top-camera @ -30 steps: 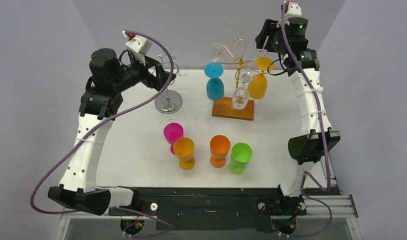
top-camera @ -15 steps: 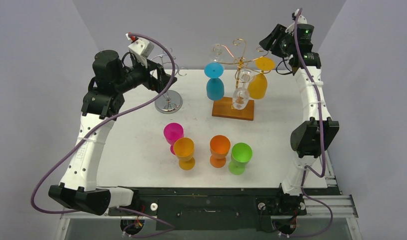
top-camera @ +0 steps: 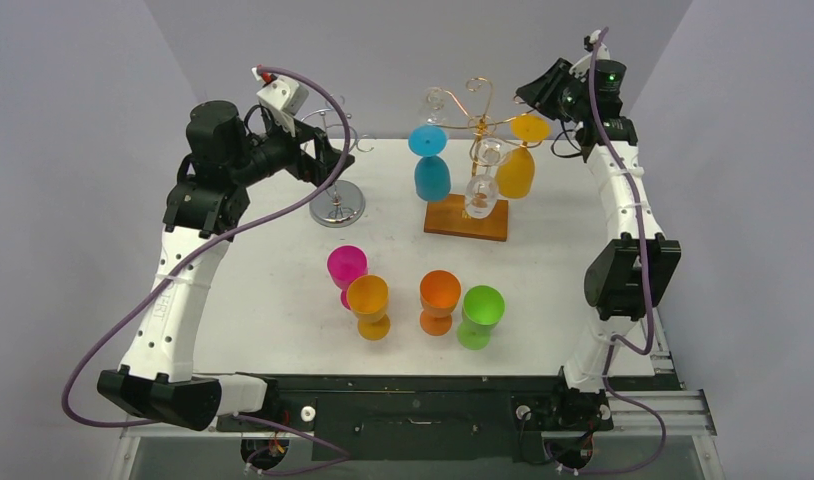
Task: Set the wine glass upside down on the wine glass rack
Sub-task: Adjust the wine rack at the center of the board.
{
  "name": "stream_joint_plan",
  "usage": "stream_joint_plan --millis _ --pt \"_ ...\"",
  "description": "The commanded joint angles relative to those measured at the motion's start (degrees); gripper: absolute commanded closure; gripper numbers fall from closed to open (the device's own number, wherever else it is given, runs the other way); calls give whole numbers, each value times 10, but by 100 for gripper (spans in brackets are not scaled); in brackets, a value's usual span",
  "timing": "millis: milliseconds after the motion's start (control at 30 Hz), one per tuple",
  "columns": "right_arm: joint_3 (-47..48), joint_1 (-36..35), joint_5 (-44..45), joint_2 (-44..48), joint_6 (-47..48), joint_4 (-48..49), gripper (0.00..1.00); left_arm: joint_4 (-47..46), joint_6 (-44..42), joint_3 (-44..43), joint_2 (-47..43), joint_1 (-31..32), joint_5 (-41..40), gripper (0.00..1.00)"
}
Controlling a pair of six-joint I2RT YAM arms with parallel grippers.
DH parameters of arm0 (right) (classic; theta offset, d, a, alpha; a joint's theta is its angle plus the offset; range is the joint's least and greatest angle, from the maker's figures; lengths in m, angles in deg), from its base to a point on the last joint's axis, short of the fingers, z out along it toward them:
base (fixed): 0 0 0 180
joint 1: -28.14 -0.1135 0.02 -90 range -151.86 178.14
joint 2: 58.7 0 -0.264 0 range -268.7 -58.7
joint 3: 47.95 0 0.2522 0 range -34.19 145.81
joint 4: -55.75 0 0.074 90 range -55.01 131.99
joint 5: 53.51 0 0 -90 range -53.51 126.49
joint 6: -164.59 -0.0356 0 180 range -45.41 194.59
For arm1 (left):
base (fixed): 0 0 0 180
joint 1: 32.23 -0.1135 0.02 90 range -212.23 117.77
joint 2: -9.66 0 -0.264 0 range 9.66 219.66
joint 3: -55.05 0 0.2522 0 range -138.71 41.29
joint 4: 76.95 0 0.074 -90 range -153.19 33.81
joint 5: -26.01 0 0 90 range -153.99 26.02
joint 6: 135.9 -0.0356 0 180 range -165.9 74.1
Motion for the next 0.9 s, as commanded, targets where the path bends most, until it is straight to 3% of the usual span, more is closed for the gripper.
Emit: stream_joint_plan --millis 0,267,667,867 --pt "-35 7 -5 43 -10 16 76 -21 1 3 -13 -1 6 2" --pt "-97 3 38 94 -19 33 100 -18 -5 16 -27 -2 3 2" --pt "-270 -8 148 205 -38 104 100 -10 -15 26 -45 -3 -4 2" --pt "-354 -62 297 281 -40 120 100 -6 -19 37 -55 -3 -5 2"
